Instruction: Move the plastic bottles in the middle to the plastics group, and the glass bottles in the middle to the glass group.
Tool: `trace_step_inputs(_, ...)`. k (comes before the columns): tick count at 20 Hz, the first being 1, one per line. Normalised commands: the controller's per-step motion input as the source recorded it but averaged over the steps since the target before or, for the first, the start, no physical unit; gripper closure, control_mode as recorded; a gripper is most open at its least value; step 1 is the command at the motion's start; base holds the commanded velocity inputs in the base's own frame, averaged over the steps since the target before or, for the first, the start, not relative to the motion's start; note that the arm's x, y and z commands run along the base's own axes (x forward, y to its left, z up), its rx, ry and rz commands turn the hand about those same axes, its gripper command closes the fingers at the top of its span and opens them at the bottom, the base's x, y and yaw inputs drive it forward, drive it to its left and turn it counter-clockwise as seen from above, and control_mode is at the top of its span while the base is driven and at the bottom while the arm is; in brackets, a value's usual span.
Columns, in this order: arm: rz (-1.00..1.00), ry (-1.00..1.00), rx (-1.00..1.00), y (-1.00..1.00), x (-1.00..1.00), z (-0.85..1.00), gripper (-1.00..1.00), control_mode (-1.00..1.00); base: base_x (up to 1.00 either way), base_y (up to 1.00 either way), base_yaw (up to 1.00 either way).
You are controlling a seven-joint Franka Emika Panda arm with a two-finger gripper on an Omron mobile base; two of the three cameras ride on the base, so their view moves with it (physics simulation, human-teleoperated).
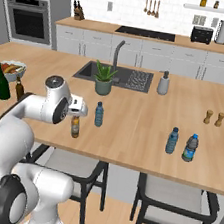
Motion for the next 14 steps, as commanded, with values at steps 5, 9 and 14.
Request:
trace_step_inputs(5, 0.09, 0.00, -0.01, 0.00, 0.00, -0.15, -1.00, -1.00, 0.00, 0.00, 0.00)
trace_step_inputs(9, 0.00, 0.00, 0.00, 0.00, 0.25, -0.32, -1.00, -1.00, 0.00, 0.00, 0.00)
trace_step_inputs(14, 0.00, 0.00, 0.00, 0.00, 0.20, -0.06, -1.00, -1.00, 0.00, 0.00, 0.00)
